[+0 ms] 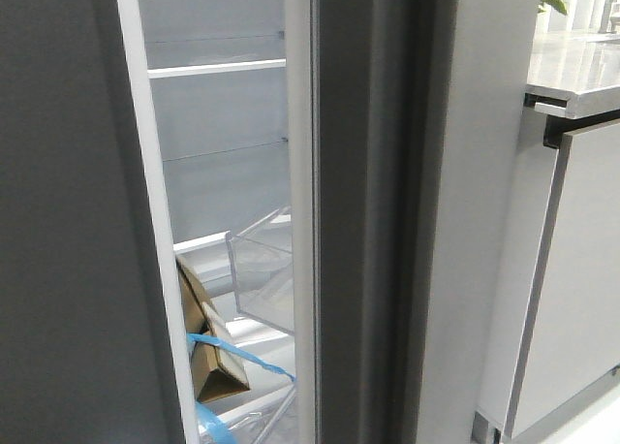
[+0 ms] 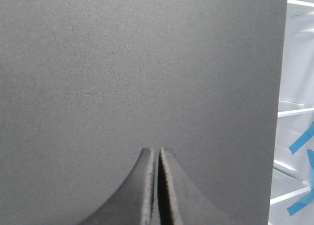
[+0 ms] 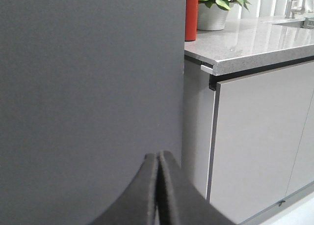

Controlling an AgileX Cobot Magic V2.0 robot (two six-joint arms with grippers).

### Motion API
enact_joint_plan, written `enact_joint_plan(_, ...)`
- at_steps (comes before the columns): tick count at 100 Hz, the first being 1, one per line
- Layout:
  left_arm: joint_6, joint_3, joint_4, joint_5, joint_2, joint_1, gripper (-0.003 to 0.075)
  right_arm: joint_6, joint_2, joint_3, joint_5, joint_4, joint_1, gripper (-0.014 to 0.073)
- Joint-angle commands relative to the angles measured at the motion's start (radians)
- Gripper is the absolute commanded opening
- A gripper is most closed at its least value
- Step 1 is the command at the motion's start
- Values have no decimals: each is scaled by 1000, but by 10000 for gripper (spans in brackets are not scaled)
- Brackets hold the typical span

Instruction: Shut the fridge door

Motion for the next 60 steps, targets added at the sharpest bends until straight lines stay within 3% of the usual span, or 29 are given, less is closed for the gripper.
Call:
enact_joint_plan(1, -1, 35, -4, -73, -20, -5, -20, -1, -16, 17, -80, -8, 0, -46)
enact_joint_plan(25, -1, 35, -4, -73, -20, -5, -20, -1, -14, -79, 0, 363, 0, -46)
enact_joint_plan(43, -1, 35, -4, -73, -20, -5, -20, -1, 10, -309, 271, 379, 0, -46)
enact_joint_plan(60, -1, 35, -4, -73, -20, -5, -20, -1, 127, -537, 387, 450, 0, -46)
